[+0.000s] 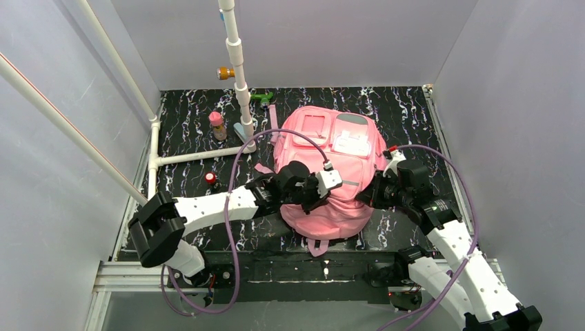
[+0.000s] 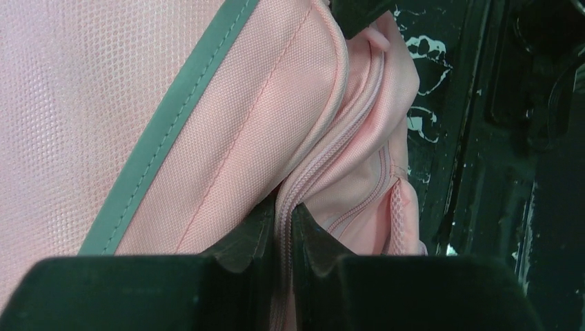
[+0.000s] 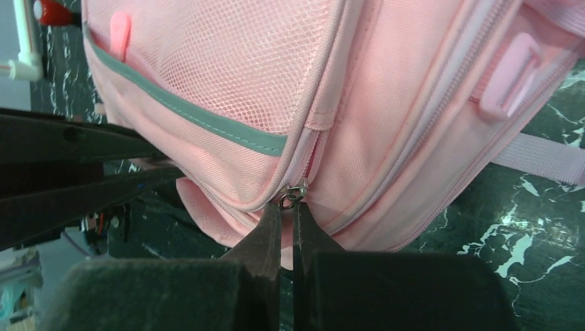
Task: Pack the student bag
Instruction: Unzip the student bag at the center of the board.
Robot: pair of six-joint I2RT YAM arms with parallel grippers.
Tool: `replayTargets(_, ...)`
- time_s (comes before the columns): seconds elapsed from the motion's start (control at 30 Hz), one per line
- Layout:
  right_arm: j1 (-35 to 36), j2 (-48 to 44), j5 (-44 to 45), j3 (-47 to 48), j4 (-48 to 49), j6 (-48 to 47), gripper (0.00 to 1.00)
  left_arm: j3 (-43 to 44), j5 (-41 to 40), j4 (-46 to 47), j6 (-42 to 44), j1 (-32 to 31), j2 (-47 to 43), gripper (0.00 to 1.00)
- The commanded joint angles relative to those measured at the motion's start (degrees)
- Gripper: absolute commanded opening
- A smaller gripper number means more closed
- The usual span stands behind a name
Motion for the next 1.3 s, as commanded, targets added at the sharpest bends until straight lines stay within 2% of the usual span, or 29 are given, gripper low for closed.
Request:
replayTargets(0.0, 2.1, -0.3, -4.7, 1.6, 0.3, 4.1, 0.01, 1.6, -2.3, 14.5, -9.9, -1.3, 1.0, 0.0)
replayTargets(0.1, 2.1, -1.6, -4.2, 1.0, -0.1, 3.0, 0.01, -0.9, -4.9, 14.6, -8.5, -1.2, -1.5, 0.0)
replayTargets(0.2, 2.1, -2.2, -1.2, 0.4, -2.1, 0.1, 0.07, -1.8, -6.4, 14.5, -8.0, -0.8, -3.0, 0.0)
replayTargets(0.23, 2.1, -2.2, 0.3, 0.2, -2.9, -1.0, 0.11, -2.1, -6.4, 14.5, -8.1, -0.8, -3.4, 0.0)
replayTargets(0.37, 2.1, -0.2, 0.0, -1.6, 0.4, -1.7, 0.12, -2.5, -3.2, 14.6, -8.8, -0.8, -4.4, 0.0)
replayTargets(0.47, 2.1, 0.0, 2.1, -2.3, 2.6, -0.9, 0.2, -2.8, -1.2, 14.6, -9.0, -0.8, -4.8, 0.0)
replayTargets(0.6, 2.1, -0.5, 4.8, -2.2, 5.1, -0.2, 0.38, -3.7, 0.1, 14.7, -9.1, -0.8, -5.5, 0.0)
replayTargets(0.7, 2.1, 0.7, 5.5, -2.1, 4.8, -0.8, 0.39, -4.3, 0.4, 14.7, -9.4, -0.8, -5.7, 0.0)
replayTargets(0.77, 2.1, 1.1, 5.9, -2.0, 4.5, -1.5, 0.37, -4.5, 0.3, 14.8, -9.7, -0.8, -5.8, 0.0)
replayTargets(1.0, 2.1, 1.3, 8.3, 1.0, 0.6, -1.6, 0.06, -4.3, -1.6, 14.9, -10.3, -0.8, -5.7, 0.0)
replayTargets(1.13, 2.1, 0.3, 7.7, 2.6, -4.9, -1.8, 0.01, -2.4, -4.8, 15.0, -15.7, -0.3, -4.1, 0.0)
replayTargets(1.27, 2.1, -1.3, 5.3, 2.2, -6.4, -1.2, 0.01, 3.3, -0.3, 14.8, -26.6, 4.3, 2.7, 0.0)
